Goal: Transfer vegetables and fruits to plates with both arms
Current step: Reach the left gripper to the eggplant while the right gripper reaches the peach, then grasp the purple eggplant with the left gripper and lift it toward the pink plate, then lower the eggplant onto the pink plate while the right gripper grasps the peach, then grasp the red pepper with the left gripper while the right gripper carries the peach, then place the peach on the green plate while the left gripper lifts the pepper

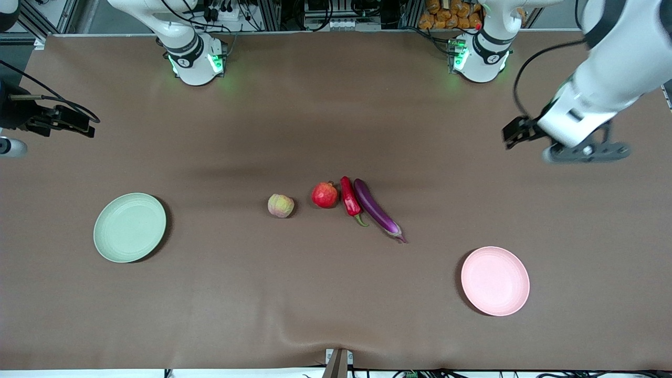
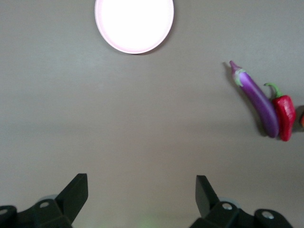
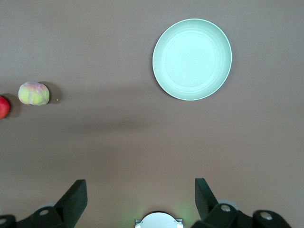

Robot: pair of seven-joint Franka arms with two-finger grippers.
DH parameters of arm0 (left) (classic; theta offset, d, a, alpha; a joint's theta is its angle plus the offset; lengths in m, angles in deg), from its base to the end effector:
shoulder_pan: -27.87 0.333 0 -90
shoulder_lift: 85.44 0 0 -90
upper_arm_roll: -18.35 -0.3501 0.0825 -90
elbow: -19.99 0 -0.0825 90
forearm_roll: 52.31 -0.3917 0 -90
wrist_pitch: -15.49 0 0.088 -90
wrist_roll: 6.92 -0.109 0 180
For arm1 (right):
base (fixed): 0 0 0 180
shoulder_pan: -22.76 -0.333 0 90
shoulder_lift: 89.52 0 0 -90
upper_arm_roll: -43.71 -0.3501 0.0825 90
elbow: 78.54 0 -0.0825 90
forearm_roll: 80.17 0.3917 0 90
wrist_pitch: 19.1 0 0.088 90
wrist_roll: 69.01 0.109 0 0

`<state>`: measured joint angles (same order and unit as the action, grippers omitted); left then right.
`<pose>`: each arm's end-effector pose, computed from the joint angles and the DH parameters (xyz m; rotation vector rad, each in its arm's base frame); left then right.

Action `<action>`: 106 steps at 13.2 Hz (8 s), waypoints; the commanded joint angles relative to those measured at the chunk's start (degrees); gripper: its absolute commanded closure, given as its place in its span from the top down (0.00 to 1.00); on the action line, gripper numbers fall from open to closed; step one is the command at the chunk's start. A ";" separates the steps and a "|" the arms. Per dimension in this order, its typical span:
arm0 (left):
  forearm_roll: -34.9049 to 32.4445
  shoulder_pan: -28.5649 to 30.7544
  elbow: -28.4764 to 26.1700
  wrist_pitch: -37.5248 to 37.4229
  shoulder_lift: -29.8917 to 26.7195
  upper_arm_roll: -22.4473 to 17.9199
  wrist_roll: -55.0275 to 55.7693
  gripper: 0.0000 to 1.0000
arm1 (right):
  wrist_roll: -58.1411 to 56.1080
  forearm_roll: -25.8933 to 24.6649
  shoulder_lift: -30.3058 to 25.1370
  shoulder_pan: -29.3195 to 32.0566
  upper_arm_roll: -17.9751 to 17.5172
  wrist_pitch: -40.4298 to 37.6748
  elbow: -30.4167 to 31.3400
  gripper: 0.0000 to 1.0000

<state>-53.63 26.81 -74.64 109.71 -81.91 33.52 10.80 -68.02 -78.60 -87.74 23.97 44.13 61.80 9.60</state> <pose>0.5618 -0.1565 0.5898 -3.1140 -0.0366 0.0961 0.5546 -0.0124 0.6420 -3.1033 0.0676 0.2446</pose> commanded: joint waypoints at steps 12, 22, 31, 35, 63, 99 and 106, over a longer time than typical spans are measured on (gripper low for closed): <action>-6.67 -13.52 -1.87 23.44 21.24 6.54 47.98 1.00 | 0.94 12.50 15.97 -4.45 0.19 15.15 -0.78 1.00; -22.85 -17.66 -1.08 44.74 39.62 6.10 76.23 0.87 | 1.29 12.68 19.83 -8.68 0.19 17.27 -0.34 1.00; -23.03 -11.96 -1.17 32.56 32.01 6.45 55.54 0.00 | 7.01 12.68 22.48 -15.54 0.19 20.26 2.20 1.00; -21.97 -3.09 -1.08 26.98 25.05 6.62 37.08 0.00 | 8.49 12.68 23.62 -17.03 0.19 21.84 2.21 1.00; -25.14 12.75 8.58 37.44 42.53 4.60 9.34 0.99 | 37.15 11.71 38.30 -29.95 0.54 46.01 6.87 0.81; -20.39 -11.18 8.14 21.47 31.20 7.59 43.58 0.00 | -12.03 11.00 32.59 -2.41 -0.69 23.25 -0.43 1.00; -22.31 4.74 8.76 21.09 32.15 7.15 11.04 0.00 | 21.90 14.17 33.02 -19.82 -0.60 27.35 -3.86 1.00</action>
<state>-73.86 29.59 -65.59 130.20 -51.06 40.18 26.19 -53.17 -65.55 -54.91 7.00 42.70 87.30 7.06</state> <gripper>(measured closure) 0.639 0.000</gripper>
